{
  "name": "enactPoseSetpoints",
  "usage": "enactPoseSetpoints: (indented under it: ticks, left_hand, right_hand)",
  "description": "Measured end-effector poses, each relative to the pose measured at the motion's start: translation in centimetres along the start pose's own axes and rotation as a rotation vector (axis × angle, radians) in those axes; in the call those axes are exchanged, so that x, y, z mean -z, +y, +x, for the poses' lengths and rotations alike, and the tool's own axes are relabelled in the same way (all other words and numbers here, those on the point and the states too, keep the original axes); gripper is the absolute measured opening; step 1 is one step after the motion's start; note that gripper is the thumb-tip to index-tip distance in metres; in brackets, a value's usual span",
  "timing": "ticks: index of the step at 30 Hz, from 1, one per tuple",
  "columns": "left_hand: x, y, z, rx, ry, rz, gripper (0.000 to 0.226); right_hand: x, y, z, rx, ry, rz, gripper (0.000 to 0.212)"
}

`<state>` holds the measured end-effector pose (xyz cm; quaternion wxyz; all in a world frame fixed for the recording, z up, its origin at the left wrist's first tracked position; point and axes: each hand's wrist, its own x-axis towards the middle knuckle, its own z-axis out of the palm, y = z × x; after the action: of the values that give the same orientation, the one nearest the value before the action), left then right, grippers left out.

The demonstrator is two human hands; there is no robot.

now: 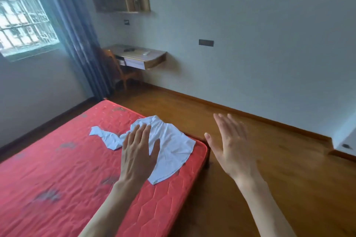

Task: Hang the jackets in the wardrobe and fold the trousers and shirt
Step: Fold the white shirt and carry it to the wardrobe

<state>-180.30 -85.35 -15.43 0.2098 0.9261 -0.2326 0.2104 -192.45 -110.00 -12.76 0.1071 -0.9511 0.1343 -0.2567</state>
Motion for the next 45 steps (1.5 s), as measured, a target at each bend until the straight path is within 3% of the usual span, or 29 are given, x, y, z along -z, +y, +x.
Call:
enactPoseSetpoints:
  ticks: [15, 26, 33, 39, 45]
  left_hand:
    - [-8.5, -10.5, 13.1, 0.26, 0.018, 0.057, 0.065]
    - [-15.0, -17.2, 23.4, 0.375, 0.033, 0.06, 0.059]
    - [-19.3, -21.1, 29.0, 0.433, 0.077, 0.104, 0.05]
    - [-23.7, -24.4, 34.2, 0.545, 0.04, 0.182, 0.053]
    - [-28.2, -28.1, 38.3, 0.637, -0.029, 0.233, 0.051]
  right_hand:
    - [-13.6, -3.6, 21.9, 0.307, -0.208, 0.072, 0.083]
    - [-24.7, -4.0, 35.2, 0.376, -0.271, 0.117, 0.065]
    - [-33.0, -5.5, 43.8, 0.443, -0.367, 0.194, 0.073]
    - [-41.0, -6.9, 51.3, 0.525, -0.473, 0.275, 0.076]
    - [-49.4, -8.1, 56.8, 0.595, -0.577, 0.31, 0.064]
